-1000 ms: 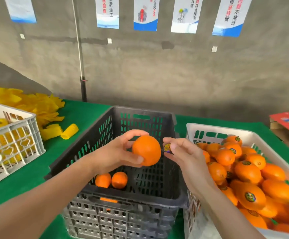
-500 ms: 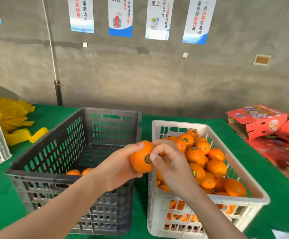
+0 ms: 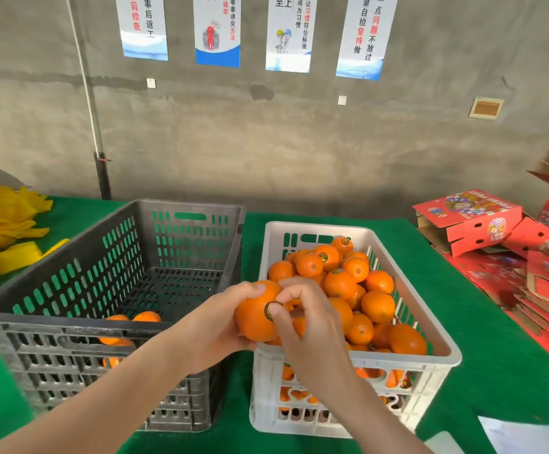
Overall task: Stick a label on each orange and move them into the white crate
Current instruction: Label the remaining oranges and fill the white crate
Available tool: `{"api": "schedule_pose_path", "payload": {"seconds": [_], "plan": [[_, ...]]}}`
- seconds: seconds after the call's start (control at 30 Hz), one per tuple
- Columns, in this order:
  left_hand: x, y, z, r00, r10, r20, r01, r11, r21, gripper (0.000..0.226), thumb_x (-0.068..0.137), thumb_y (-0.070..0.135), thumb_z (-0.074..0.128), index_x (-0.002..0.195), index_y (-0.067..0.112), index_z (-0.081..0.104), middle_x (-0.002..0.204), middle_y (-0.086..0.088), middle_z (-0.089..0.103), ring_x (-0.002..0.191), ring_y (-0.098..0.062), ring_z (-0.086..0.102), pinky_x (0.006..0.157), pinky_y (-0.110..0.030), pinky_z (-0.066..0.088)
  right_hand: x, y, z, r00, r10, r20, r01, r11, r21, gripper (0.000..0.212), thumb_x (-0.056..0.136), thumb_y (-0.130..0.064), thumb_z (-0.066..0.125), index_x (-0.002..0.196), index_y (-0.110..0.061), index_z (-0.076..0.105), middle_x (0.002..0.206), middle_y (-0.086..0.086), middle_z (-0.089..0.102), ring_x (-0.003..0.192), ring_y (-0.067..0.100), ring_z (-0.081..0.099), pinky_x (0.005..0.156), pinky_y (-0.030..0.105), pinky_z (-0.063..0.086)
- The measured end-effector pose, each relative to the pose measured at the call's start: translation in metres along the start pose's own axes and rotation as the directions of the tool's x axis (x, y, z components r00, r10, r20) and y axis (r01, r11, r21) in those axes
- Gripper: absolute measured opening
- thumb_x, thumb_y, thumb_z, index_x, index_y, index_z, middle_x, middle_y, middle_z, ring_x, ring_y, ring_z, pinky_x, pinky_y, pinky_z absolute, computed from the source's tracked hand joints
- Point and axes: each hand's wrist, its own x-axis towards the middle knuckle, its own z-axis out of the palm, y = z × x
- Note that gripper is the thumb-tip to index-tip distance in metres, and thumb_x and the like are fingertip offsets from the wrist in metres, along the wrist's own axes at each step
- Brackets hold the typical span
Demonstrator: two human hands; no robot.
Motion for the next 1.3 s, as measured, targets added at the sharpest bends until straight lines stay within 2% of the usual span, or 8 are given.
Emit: {"api": "schedule_pose_path", "payload": {"seconds": [0.37,0.63,0.8,0.9,1.03,1.13,1.2,1.3], "plan": [[0.053,-0.030,0.044,0.983,-0.009,-0.182,0.032,0.992,0.122,0.037,0.097,0.052,0.035,0.111,0.027,0.058,0.100,-0.003,0.072,0.091,-0.020,0.070,0.070,-0.029,0.058,-0.013,0.053,-0.014,0.949,0.289,0.123,-0.303,0.946,0.115,0.071,0.069,-0.025,0.083,0.117,-0.046,0.036,0.112,-0.034,0.042,0.103,-0.015,0.049,0.073,0.008,0.048],[0.106,-0.065,0.022,0.927,0.364,-0.095,0.024,0.196,0.980,0.022,0.098,0.025,0.048,0.116,0.017,0.055,0.108,-0.005,0.063,0.097,-0.018,0.058,0.078,-0.025,0.044,0.021,0.135,-0.084,0.849,0.526,-0.039,-0.504,0.786,-0.358,0.087,0.067,-0.014,0.078,0.137,-0.017,0.026,0.128,0.011,0.046,0.110,0.029,0.051,0.082,0.039,0.047],[0.105,-0.068,0.020,0.870,0.487,-0.071,-0.056,0.241,0.969,0.019,0.094,0.024,0.055,0.111,0.017,0.058,0.084,0.005,0.056,0.081,-0.013,0.054,0.071,-0.024,0.041,0.021,0.141,-0.094,0.764,0.634,0.120,-0.443,0.650,-0.617,0.097,0.071,-0.021,0.078,0.145,-0.019,0.016,0.132,0.013,0.051,0.115,0.032,0.052,0.089,0.042,0.047],[0.092,-0.070,0.024,0.800,0.596,-0.067,-0.148,0.303,0.941,0.019,0.092,0.015,0.058,0.110,0.012,0.061,0.079,0.008,0.053,0.077,-0.012,0.055,0.069,-0.022,0.039,0.013,0.113,-0.088,0.907,0.418,0.048,-0.293,0.710,-0.640,0.082,0.075,-0.025,0.076,0.142,-0.013,0.031,0.141,0.010,0.042,0.129,0.030,0.040,0.105,0.039,0.035],[0.060,-0.083,0.021,0.673,0.732,-0.104,-0.262,0.368,0.892,0.020,0.089,0.006,0.062,0.108,0.011,0.060,0.091,0.009,0.048,0.080,0.004,0.049,0.072,-0.007,0.036,-0.053,0.074,-0.050,0.988,-0.114,0.108,0.129,0.981,-0.146,0.012,0.086,-0.022,0.056,0.081,-0.013,0.061,0.081,-0.005,0.060,0.075,0.007,0.053,0.067,0.022,0.042],[0.028,-0.098,0.016,0.560,0.828,-0.026,-0.314,0.241,0.918,0.019,0.084,-0.005,0.062,0.101,0.002,0.059,0.101,0.002,0.046,0.084,0.001,0.044,0.080,-0.007,0.038,-0.108,0.091,-0.010,0.636,0.285,0.717,-0.046,0.942,-0.333,0.031,0.092,-0.032,0.052,0.085,-0.005,0.065,0.085,0.004,0.060,0.082,0.018,0.055,0.075,0.031,0.045],[0.007,-0.117,0.010,0.587,0.809,-0.020,-0.288,0.232,0.929,0.019,0.082,-0.009,0.062,0.098,0.001,0.060,0.098,0.001,0.049,0.085,-0.007,0.046,0.078,-0.007,0.039,-0.130,0.113,0.010,0.394,0.574,0.718,-0.042,0.791,-0.610,0.043,0.094,-0.042,0.048,0.103,-0.003,0.060,0.106,0.010,0.055,0.105,0.026,0.052,0.089,0.034,0.044],[-0.014,-0.151,0.000,0.765,0.632,-0.127,-0.147,0.363,0.920,0.018,0.084,-0.005,0.061,0.098,0.006,0.063,0.092,0.001,0.055,0.077,-0.011,0.051,0.069,-0.006,0.038,-0.142,0.133,0.030,0.344,0.703,0.622,-0.104,0.687,-0.719,0.042,0.091,-0.050,0.045,0.076,-0.010,0.047,0.086,0.004,0.042,0.097,0.027,0.050,0.080,0.034,0.042]]}}
